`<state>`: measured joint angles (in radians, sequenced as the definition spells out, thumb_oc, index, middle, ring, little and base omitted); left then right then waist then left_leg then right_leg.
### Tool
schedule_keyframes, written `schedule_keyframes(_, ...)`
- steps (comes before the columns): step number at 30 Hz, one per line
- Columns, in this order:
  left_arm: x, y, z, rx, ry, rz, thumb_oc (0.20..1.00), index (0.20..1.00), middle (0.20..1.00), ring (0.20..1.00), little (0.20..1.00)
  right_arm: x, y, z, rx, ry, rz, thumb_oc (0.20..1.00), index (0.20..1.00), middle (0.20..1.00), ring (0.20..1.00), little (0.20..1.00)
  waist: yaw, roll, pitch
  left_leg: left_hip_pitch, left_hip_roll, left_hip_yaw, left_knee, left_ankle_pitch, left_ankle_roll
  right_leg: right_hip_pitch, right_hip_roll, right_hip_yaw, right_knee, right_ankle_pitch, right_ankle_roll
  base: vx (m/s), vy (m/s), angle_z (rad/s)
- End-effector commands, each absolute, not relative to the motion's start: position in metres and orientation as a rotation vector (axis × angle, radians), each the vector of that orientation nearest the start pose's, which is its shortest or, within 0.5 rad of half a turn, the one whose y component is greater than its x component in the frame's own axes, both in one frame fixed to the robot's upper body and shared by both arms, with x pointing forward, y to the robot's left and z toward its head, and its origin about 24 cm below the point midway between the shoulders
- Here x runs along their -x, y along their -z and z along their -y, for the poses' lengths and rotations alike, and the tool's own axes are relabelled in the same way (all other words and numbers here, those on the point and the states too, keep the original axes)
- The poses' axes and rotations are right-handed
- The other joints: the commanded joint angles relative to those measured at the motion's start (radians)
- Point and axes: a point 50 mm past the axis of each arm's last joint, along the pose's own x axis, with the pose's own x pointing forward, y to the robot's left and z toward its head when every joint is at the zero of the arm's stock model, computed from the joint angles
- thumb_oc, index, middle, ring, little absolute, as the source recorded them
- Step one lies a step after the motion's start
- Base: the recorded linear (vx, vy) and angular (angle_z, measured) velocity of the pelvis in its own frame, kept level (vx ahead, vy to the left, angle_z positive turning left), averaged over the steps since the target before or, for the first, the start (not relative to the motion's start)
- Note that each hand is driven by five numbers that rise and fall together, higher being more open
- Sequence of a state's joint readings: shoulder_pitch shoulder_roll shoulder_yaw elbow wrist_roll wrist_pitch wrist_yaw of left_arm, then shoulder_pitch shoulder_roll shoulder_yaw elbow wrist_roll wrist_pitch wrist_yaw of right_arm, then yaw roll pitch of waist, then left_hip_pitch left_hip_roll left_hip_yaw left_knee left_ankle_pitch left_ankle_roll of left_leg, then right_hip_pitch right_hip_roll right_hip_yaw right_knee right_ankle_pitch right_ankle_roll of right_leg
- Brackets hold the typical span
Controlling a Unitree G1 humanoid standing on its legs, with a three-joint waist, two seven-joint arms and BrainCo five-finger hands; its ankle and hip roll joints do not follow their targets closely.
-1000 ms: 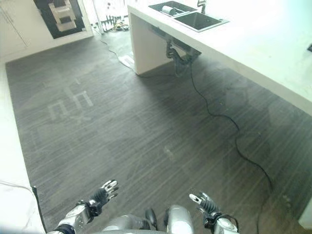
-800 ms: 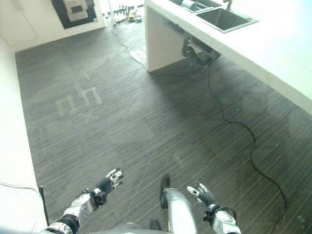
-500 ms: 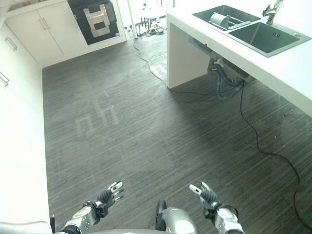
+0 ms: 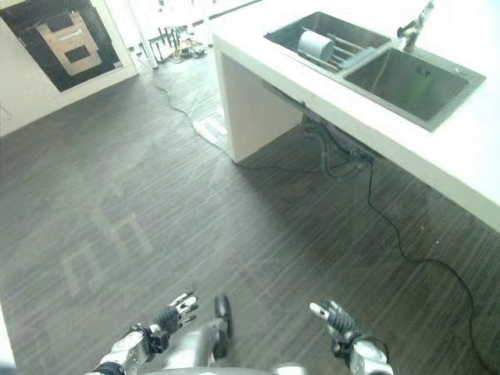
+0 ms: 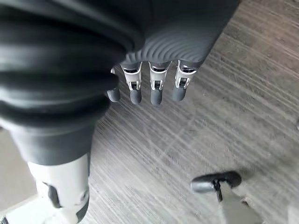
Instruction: Place the dishes in the dishwasher.
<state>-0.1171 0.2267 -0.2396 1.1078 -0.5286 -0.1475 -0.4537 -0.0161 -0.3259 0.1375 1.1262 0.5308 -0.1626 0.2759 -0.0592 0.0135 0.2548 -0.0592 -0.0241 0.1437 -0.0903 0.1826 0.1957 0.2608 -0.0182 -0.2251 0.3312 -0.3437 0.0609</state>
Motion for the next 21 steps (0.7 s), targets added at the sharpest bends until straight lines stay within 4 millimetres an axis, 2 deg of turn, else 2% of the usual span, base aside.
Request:
schedule_keyframes(1, -0.187, 0.119, -0.194, 0.263, 0.274, -0.744, 1.0, 1.0, 1.0, 1.0, 1.0, -0.163, 0.119, 0.252, -0.188, 0.069, -0.743, 1.0, 1.0, 1.0, 1.0, 1.0, 0.028, 0.016, -0.018, 0.035, 0.06, -0.008, 0.086, -0.198, -0.176, -0.179, -0.084, 0.022, -0.008, 0.163, 0.037, 0.15, 0.34, 0.26)
schedule_keyframes(4, -0.194, 0.115, -0.195, 0.264, 0.258, -0.717, 1.0, 1.0, 1.0, 1.0, 1.0, -0.165, 0.12, 0.246, -0.169, 0.037, -0.743, 1.0, 1.0, 1.0, 1.0, 1.0, 0.02, 0.03, -0.007, 0.068, 0.034, 0.001, 0.062, -0.219, -0.137, -0.274, -0.086, 0.012, 0.214, 0.215, 0.057, 0.09, 0.279, 0.21)
schedule_keyframes(6, -0.198, 0.113, -0.195, 0.271, 0.231, -0.696, 1.0, 1.0, 1.0, 1.0, 1.0, -0.167, 0.12, 0.242, -0.157, 0.021, -0.745, 1.0, 1.0, 1.0, 1.0, 1.0, 0.014, 0.034, 0.012, 0.102, 0.025, 0.028, 0.047, -0.234, -0.13, -0.344, -0.075, -0.022, 0.251, 0.219, 0.057, 0.11, 0.138, -0.38)
schedule_keyframes(8, -0.2, 0.111, -0.197, 0.274, 0.231, -0.681, 1.0, 1.0, 1.0, 1.0, 1.0, -0.168, 0.12, 0.242, -0.157, 0.025, -0.741, 1.0, 1.0, 1.0, 1.0, 1.0, 0.0, 0.026, 0.027, 0.119, 0.014, 0.03, 0.046, -0.245, -0.133, -0.362, -0.053, -0.032, 0.153, 0.226, 0.047, 0.14, -0.011, -0.34)
schedule_keyframes(9, -0.202, 0.109, -0.197, 0.273, 0.232, -0.675, 1.0, 1.0, 1.0, 1.0, 1.0, -0.168, 0.12, 0.243, -0.158, 0.028, -0.738, 1.0, 1.0, 1.0, 1.0, 1.0, -0.004, 0.019, 0.031, 0.125, 0.008, 0.034, 0.048, -0.252, -0.135, -0.373, -0.057, -0.042, 0.084, 0.236, 0.044, 0.16, -0.114, -0.11)
schedule_keyframes(10, -0.205, 0.107, -0.198, 0.26, 0.232, -0.662, 1.0, 1.0, 1.0, 1.0, 1.0, -0.171, 0.118, 0.244, -0.157, 0.026, -0.732, 1.0, 1.0, 1.0, 1.0, 1.0, -0.013, 0.008, 0.044, 0.149, 0.002, 0.04, 0.049, -0.274, -0.14, -0.397, -0.076, -0.065, -0.038, 0.271, 0.047, 0.15, -0.113, -0.06)
schedule_keyframes(12, -0.203, 0.108, -0.2, 0.259, 0.224, -0.659, 1.0, 1.0, 1.0, 1.0, 1.0, -0.171, 0.118, 0.244, -0.144, 0.016, -0.736, 1.0, 1.0, 1.0, 1.0, 1.0, -0.03, 0.004, 0.053, 0.186, -0.005, 0.039, 0.052, -0.312, -0.135, -0.434, -0.103, -0.047, -0.081, 0.327, 0.07, 0.22, -0.112, -0.05)
schedule_keyframes(14, -0.197, 0.111, -0.2, 0.273, 0.206, -0.668, 1.0, 1.0, 1.0, 1.0, 1.0, -0.168, 0.12, 0.245, -0.121, 0.012, -0.76, 1.0, 1.0, 1.0, 1.0, 1.0, -0.038, 0.006, 0.045, 0.199, -0.002, 0.045, 0.068, -0.329, -0.141, -0.426, -0.104, -0.044, -0.098, 0.313, 0.066, 0.26, -0.166, 0.1)
schedule_keyframes(15, -0.194, 0.114, -0.197, 0.28, 0.206, -0.685, 1.0, 1.0, 1.0, 1.0, 1.0, -0.166, 0.123, 0.244, -0.119, 0.029, -0.787, 1.0, 1.0, 1.0, 1.0, 1.0, -0.037, 0.004, 0.031, 0.198, -0.001, 0.045, 0.094, -0.337, -0.146, -0.404, -0.095, -0.046, -0.122, 0.306, 0.058, 0.33, -0.309, 0.09)
schedule_keyframes(16, -0.19, 0.118, -0.191, 0.271, 0.222, -0.71, 1.0, 1.0, 1.0, 1.0, 1.0, -0.161, 0.127, 0.246, -0.116, 0.053, -0.826, 1.0, 1.0, 1.0, 1.0, 1.0, -0.037, -0.002, 0.006, 0.198, 0.009, 0.045, 0.155, -0.363, -0.148, -0.362, -0.078, -0.035, -0.14, 0.284, 0.036, 0.34, -0.309, 0.1)
schedule_keyframes(19, -0.191, 0.119, -0.186, 0.286, 0.219, -0.717, 1.0, 1.0, 1.0, 1.0, 1.0, -0.156, 0.13, 0.25, -0.114, 0.087, -0.865, 1.0, 1.0, 1.0, 1.0, 1.0, -0.039, -0.016, -0.019, 0.186, 0.015, 0.04, 0.279, -0.408, -0.157, -0.314, -0.061, -0.024, -0.151, 0.257, 0.003, 0.23, -0.26, 0.29)
schedule_keyframes(20, -0.193, 0.118, -0.184, 0.309, 0.214, -0.709, 1.0, 1.0, 1.0, 1.0, 1.0, -0.153, 0.131, 0.253, -0.101, 0.099, -0.892, 1.0, 1.0, 1.0, 1.0, 1.0, -0.037, -0.024, -0.024, 0.139, 0.038, 0.04, 0.446, -0.366, -0.179, -0.282, -0.049, -0.019, -0.153, 0.234, -0.025, 0.18, -0.288, -0.06)
schedule_keyframes(21, -0.194, 0.117, -0.184, 0.31, 0.218, -0.705, 1.0, 1.0, 1.0, 1.0, 1.0, -0.15, 0.132, 0.255, -0.078, 0.098, -0.914, 1.0, 1.0, 1.0, 1.0, 1.0, -0.03, -0.027, -0.023, 0.086, 0.045, 0.03, 0.562, -0.34, -0.191, -0.264, -0.041, -0.009, -0.15, 0.216, -0.041, 0.18, -0.278, -0.18)
